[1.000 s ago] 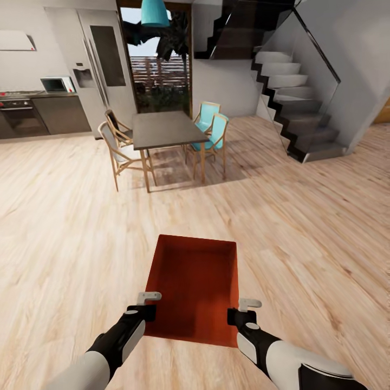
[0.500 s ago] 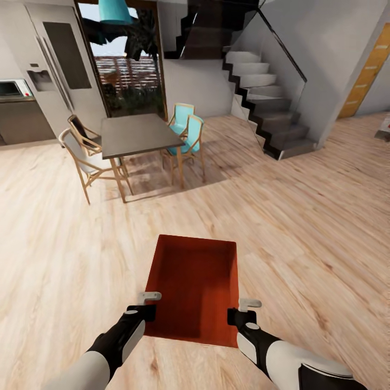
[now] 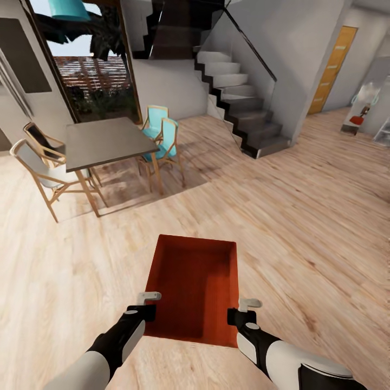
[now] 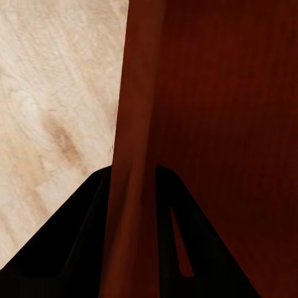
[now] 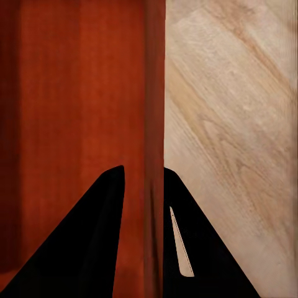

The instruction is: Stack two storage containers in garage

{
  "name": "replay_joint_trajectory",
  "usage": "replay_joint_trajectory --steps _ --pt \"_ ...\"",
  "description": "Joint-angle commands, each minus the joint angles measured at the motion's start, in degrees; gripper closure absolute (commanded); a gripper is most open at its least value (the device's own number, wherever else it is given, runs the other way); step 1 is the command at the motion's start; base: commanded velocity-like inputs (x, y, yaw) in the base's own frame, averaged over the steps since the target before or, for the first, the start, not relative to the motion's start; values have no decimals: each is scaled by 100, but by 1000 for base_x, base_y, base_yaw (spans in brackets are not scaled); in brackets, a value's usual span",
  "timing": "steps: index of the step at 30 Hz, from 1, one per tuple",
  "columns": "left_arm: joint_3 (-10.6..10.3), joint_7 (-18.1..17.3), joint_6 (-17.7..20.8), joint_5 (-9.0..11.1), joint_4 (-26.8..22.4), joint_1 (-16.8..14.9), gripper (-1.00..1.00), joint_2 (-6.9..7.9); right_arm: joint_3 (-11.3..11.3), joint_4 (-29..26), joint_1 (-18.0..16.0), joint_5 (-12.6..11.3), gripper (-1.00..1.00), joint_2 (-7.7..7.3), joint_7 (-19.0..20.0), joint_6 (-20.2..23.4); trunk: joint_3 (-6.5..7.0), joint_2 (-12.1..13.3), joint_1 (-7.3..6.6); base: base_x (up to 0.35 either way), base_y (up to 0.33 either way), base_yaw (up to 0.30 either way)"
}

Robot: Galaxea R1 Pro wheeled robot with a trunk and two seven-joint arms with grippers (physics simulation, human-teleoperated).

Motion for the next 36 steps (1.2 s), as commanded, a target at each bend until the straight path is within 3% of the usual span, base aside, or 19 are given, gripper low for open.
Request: replay_joint_trajectory --steps 1,36 --pt "129 79 32 5 -100 -7 100 102 214 74 -1 -59 100 -55 -18 3 -6 -5 4 320 0 -234" --pt "129 87 34 5 -107 -7 100 126 205 74 -1 -61 100 -58 -22 3 -6 -5 4 320 0 -189"
